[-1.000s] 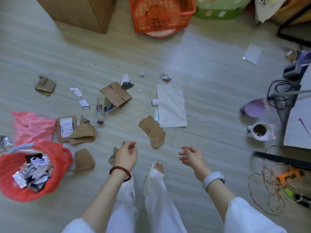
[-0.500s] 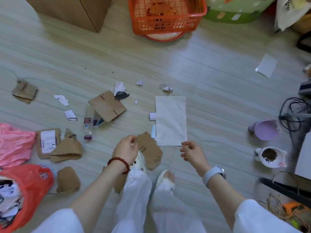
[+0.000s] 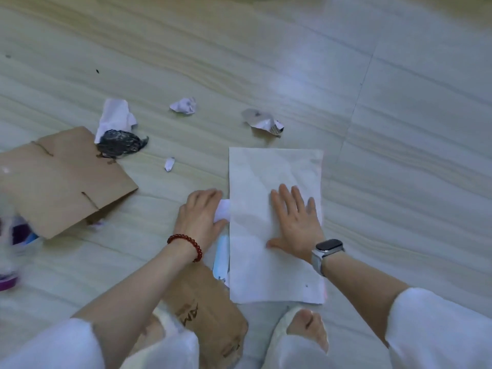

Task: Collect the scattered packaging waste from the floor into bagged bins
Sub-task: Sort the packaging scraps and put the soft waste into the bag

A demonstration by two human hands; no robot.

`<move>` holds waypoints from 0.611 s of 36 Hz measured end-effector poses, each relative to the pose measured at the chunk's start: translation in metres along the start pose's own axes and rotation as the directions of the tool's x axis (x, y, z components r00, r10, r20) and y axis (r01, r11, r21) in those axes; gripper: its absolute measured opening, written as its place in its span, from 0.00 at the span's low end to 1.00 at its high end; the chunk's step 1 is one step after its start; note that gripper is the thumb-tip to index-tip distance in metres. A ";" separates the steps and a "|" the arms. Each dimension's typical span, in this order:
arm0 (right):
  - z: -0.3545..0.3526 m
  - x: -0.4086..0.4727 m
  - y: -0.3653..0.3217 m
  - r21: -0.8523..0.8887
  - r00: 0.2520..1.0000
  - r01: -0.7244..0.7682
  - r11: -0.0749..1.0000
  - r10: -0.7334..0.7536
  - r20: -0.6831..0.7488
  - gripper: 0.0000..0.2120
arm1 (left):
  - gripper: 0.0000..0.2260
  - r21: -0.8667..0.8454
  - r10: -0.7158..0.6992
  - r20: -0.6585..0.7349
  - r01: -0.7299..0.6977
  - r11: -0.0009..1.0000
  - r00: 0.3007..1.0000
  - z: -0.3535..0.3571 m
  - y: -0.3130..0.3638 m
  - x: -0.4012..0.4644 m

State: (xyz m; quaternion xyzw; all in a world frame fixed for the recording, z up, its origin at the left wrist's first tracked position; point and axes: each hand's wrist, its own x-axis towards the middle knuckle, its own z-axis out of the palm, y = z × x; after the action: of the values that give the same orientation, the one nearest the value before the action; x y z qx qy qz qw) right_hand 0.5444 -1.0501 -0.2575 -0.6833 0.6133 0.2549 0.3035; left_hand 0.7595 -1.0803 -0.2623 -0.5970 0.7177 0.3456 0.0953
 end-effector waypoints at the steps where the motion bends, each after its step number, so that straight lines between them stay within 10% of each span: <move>1: 0.008 0.007 0.004 0.006 1.000 0.006 1.000 -0.006 -0.025 0.53 | 0.25 0.020 0.021 -0.025 -0.020 1.000 0.999 0.005 -0.001 0.007; 8: 0.044 0.014 0.020 -0.002 0.802 0.165 0.986 -0.136 -0.581 0.20 | 0.07 0.060 0.111 -0.072 -0.107 0.992 0.991 0.008 0.007 0.027; 16: -0.006 0.016 0.040 0.452 0.706 0.169 0.876 0.212 -0.676 0.07 | 0.10 -0.201 -0.100 -0.242 0.051 0.978 0.965 -0.028 -0.018 0.039; 22: -0.036 0.002 0.052 0.644 0.679 0.067 0.762 0.438 -0.589 0.13 | 0.08 -0.184 0.148 -0.200 -0.186 0.965 0.969 -0.025 -0.017 0.024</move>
State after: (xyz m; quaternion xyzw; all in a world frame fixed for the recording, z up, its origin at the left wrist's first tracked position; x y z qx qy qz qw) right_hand 0.4926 -1.0812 -0.2394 -0.5170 0.7994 -0.2137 0.2192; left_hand 0.7760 -1.1151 -0.2634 -0.5701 0.7327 0.3664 -0.0617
